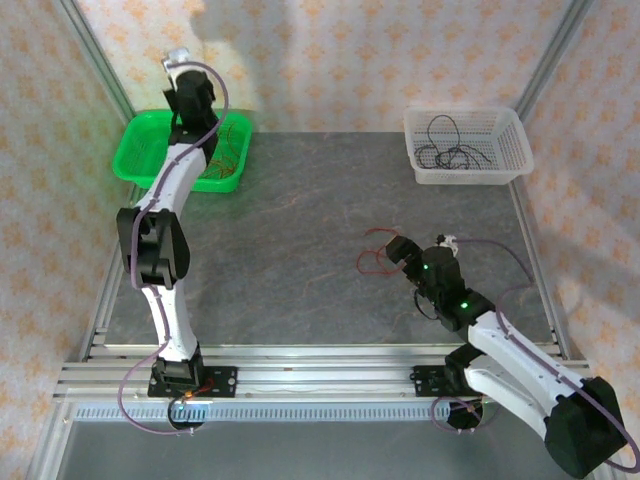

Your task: Untangle the cables

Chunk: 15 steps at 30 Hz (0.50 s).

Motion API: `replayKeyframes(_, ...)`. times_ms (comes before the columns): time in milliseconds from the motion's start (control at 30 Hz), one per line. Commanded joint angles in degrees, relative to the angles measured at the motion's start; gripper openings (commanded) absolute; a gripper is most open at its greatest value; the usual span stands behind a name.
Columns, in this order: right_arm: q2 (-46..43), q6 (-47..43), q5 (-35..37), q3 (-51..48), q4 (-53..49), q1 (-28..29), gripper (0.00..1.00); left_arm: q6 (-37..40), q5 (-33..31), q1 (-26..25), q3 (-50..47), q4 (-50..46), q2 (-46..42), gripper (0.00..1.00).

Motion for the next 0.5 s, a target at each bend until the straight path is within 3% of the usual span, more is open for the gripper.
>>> replayKeyframes(0,0.1,-0.1,0.1,-0.9,1.5,-0.1,1.0,-7.1,-0.3,0.6,-3.9,-0.2,-1.3,0.0)
replayKeyframes(300,-2.8,-0.7,0.1,-2.1,-1.3,-0.1,1.0,-19.8,7.2,4.3,2.8,-19.9,6.6,0.0)
replayKeyframes(467,-3.4,-0.9,0.0,-2.3,-2.5,-0.1,1.0,-25.9,16.3,7.3,12.2,-33.2,13.6,0.0)
